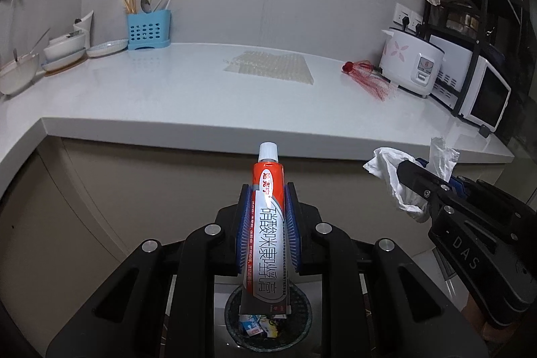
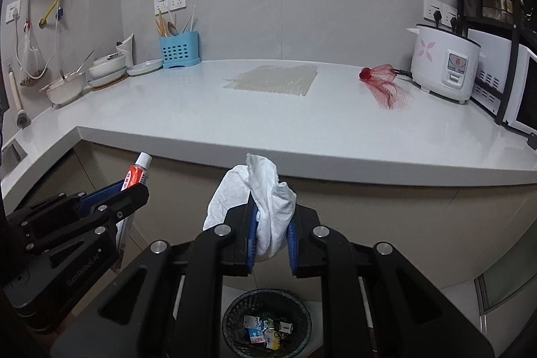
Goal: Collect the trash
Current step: 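Carry the toothpaste tube and tissue down over the wastebasket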
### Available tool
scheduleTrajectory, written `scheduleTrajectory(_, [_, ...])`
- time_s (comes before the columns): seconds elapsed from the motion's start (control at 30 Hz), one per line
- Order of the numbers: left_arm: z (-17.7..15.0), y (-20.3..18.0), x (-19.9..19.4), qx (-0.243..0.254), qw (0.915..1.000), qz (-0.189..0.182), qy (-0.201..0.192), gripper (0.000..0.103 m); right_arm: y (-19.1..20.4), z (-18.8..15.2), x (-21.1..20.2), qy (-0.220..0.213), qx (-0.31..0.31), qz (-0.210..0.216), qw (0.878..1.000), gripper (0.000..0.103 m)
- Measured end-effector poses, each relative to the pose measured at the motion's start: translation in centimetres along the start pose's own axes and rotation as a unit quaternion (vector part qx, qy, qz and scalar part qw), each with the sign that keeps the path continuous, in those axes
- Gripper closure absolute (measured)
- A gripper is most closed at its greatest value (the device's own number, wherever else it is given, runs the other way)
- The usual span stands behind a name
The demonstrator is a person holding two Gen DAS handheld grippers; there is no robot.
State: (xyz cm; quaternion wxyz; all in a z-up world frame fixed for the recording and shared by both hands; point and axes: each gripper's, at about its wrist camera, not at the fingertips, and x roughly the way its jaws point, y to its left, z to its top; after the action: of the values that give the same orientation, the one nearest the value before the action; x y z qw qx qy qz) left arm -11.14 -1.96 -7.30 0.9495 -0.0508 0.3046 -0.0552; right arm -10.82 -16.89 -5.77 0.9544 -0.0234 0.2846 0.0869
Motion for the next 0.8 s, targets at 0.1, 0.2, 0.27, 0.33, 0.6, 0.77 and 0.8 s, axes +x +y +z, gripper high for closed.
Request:
scheduleTrajectory(0.1, [-2.4,0.3,1.2,-0.001,1.0,0.005,0.004,0.084,0.1,-3.0,1.2,0.005,0.002,-0.007,1.0,0.09])
scheduleTrajectory(0.2, [-4.4,0.8,2.6,-0.007,0.9998,0.002,0.016,0.084,-0.1,-5.6,2.8,0.02,0.004,-0.011,1.0,0.09])
scheduleTrajectory(0.27, [-5.8,1.2,3.7,-0.006,0.9997,0.008,0.021,0.084,-0.3,-7.3,3.9,0.029,0.006,-0.016,0.999,0.09])
scheduleTrajectory(0.33, [-7.0,1.6,4.9,-0.01,0.9994,0.012,0.032,0.084,-0.6,-8.8,5.2,0.042,0.014,-0.013,0.999,0.09])
scheduleTrajectory(0.6, [-12.9,3.3,10.4,-0.03,0.9962,0.02,0.079,0.084,-1.6,-14.8,10.6,0.092,0.027,-0.025,0.995,0.09])
scheduleTrajectory(0.77, [-16.6,3.7,14.2,-0.027,0.9929,0.026,0.113,0.084,-2.1,-18.2,14.1,0.123,0.042,-0.033,0.991,0.09])
scheduleTrajectory(0.8, [-17.2,3.8,14.9,-0.027,0.9923,0.026,0.118,0.084,-2.2,-18.8,14.9,0.131,0.045,-0.031,0.99,0.09])
